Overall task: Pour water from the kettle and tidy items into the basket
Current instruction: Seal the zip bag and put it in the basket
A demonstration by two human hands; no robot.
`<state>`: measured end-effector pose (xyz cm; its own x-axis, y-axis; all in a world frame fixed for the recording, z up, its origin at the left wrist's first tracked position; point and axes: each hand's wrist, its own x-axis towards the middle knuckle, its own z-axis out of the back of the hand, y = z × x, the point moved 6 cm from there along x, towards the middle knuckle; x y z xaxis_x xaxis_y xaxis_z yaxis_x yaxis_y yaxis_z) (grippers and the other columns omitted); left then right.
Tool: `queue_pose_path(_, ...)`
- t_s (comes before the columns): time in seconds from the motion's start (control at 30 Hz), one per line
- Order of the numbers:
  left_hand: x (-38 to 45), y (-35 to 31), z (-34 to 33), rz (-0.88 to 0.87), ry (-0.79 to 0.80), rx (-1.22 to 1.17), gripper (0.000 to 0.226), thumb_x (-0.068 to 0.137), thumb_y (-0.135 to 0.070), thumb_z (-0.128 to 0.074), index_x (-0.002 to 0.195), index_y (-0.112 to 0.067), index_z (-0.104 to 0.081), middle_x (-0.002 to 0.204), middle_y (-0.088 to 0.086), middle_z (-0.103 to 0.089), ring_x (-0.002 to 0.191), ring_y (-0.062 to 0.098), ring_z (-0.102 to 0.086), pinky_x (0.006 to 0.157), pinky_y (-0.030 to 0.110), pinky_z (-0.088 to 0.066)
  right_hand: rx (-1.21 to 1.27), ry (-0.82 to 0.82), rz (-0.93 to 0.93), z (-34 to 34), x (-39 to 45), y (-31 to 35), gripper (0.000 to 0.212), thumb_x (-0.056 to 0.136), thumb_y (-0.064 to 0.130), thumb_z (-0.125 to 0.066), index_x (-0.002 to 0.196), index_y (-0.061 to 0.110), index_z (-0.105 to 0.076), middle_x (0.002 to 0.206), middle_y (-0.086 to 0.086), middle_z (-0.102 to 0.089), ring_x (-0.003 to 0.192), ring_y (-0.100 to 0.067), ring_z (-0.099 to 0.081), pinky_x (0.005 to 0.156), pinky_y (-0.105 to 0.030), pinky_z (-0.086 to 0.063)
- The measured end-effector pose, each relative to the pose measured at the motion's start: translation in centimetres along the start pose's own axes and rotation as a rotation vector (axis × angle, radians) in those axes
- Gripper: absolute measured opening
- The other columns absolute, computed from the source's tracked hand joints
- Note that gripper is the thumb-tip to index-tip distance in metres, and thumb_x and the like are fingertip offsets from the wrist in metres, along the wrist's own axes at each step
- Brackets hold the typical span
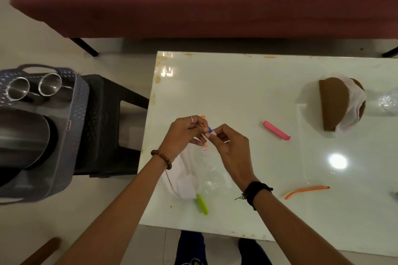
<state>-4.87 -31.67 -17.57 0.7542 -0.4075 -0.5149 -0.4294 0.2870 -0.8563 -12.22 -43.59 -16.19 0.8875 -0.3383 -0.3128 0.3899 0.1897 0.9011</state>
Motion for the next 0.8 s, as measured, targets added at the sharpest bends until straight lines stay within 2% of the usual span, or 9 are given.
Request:
queue_pose_path(0.1, -0.2, -1.3, 0.9, -0.073, -0.083, 0.0, 0.02, 0.088, -0.005, -0.053, 0.074, -0.017, -0.06, 0.068, 0.004, -0.064, 0.052, 0.01, -0.061, 0.056, 0.023, -0.058, -0.02, -0.052, 0.011, 0.5, -1.6, 0.1, 0.019, 0.083, 0.028, -0.066, 0.067, 0.022, -0.057, 0.065, 0.013, -0.064, 0.062, 0.001, -0.058, 0.055, -0.009, -0.039)
queue_pose_path(0.3, -1.6, -2.8, 5.6, -0.114, -0.322, -0.042, 0.023, 0.09, -0.002, -0.048, 0.074, -0.017, -0.054, 0.072, 0.004, -0.057, 0.047, 0.002, -0.058, 0.052, 0.017, -0.056, 0.029, 0.019, -0.042, 2.2, -6.3, -1.0, 0.023, 0.082, 0.025, -0.067, 0.064, 0.025, -0.054, 0.079, 0.014, -0.072, 0.065, 0.0, -0.061, 0.058, -0.007, -0.042)
queue_pose_path(0.4, -2.9, -2.9, 6.8, -0.078, -0.304, -0.087, 0.022, 0.09, -0.003, -0.049, 0.074, -0.016, -0.055, 0.071, 0.006, -0.057, 0.048, 0.003, -0.058, 0.054, 0.019, -0.057, 0.209, 0.069, -0.1, 2.4, -7.3, -1.4, 0.017, 0.076, 0.019, -0.071, 0.063, 0.019, -0.06, 0.079, 0.008, -0.074, 0.075, -0.002, -0.065, 0.065, -0.006, -0.045)
queue_pose_path(0.47, -3.8, -2.9, 6.9, -0.036, -0.26, -0.153, 0.02, 0.091, -0.004, -0.049, 0.075, -0.015, -0.055, 0.071, 0.007, -0.057, 0.048, 0.003, -0.06, 0.054, 0.021, -0.058, 0.346, 0.121, -0.184, 2.1, -7.3, -1.9, 0.011, 0.066, 0.025, -0.074, 0.071, 0.018, -0.067, 0.084, 0.011, -0.075, 0.083, -0.001, -0.066, 0.068, -0.003, -0.045)
queue_pose_path(0.53, -4.6, -2.9, 7.5, -0.014, -0.241, -0.199, 0.017, 0.09, -0.006, -0.051, 0.077, -0.013, -0.057, 0.07, 0.006, -0.058, 0.048, 0.003, -0.061, 0.054, 0.021, -0.058, 0.348, 0.211, -0.245, 0.9, -6.9, -2.1, 0.025, 0.062, 0.027, -0.076, 0.086, 0.024, -0.071, 0.087, 0.018, -0.074, 0.084, 0.004, -0.066, 0.067, -0.002, -0.046)
queue_pose_path(0.6, -5.3, -2.9, 8.7, -0.019, -0.261, -0.23, 0.014, 0.09, -0.009, -0.052, 0.079, -0.013, -0.059, 0.072, 0.005, -0.061, 0.05, 0.004, -0.062, 0.055, 0.021, -0.058, 0.221, 0.296, -0.233, -0.8, -6.3, -1.8, 0.034, 0.07, 0.02, -0.076, 0.101, 0.032, -0.068, 0.095, 0.023, -0.072, 0.093, 0.007, -0.064, 0.073, -0.005, -0.047)
queue_pose_path(0.67, -6.0, -2.3, 9.9, -0.031, -0.329, -0.287, 0.01, 0.09, -0.015, -0.053, 0.086, -0.015, -0.062, 0.08, 0.003, -0.065, 0.055, 0.004, -0.064, 0.056, 0.02, -0.057, 0.144, 0.307, -0.192, -2.3, -5.6, -1.2, 0.033, 0.083, 0.013, -0.066, 0.108, 0.034, -0.065, 0.109, 0.016, -0.07, 0.104, 0.001, -0.062, 0.082, -0.017, -0.05)
queue_pose_path(0.73, -6.8, -0.9, 11.2, -0.022, -0.459, -0.38, 0.01, 0.09, -0.017, -0.053, 0.098, -0.016, -0.059, 0.091, -0.001, -0.064, 0.065, 0.006, -0.065, 0.055, 0.02, -0.056, 0.124, 0.3, -0.177, -3.7, -5.3, -0.3, 0.031, 0.091, 0.01, -0.055, 0.102, 0.036, -0.065, 0.11, 0.008, -0.07, 0.104, -0.008, -0.064, 0.077, -0.026, -0.053)
queue_pose_path(0.8, -7.8, 1.5, 12.0, 0.044, -0.636, -0.423, 0.021, 0.09, -0.014, -0.052, 0.111, -0.014, -0.054, 0.096, -0.004, -0.06, 0.076, 0.008, -0.06, 0.059, 0.023, -0.054, 0.092, 0.297, -0.149, -4.5, -5.2, 0.9, 0.034, 0.093, 0.008, -0.05, 0.099, 0.038, -0.066, 0.105, 0.008, -0.072, 0.097, -0.01, -0.066, 0.071, -0.027, -0.055)
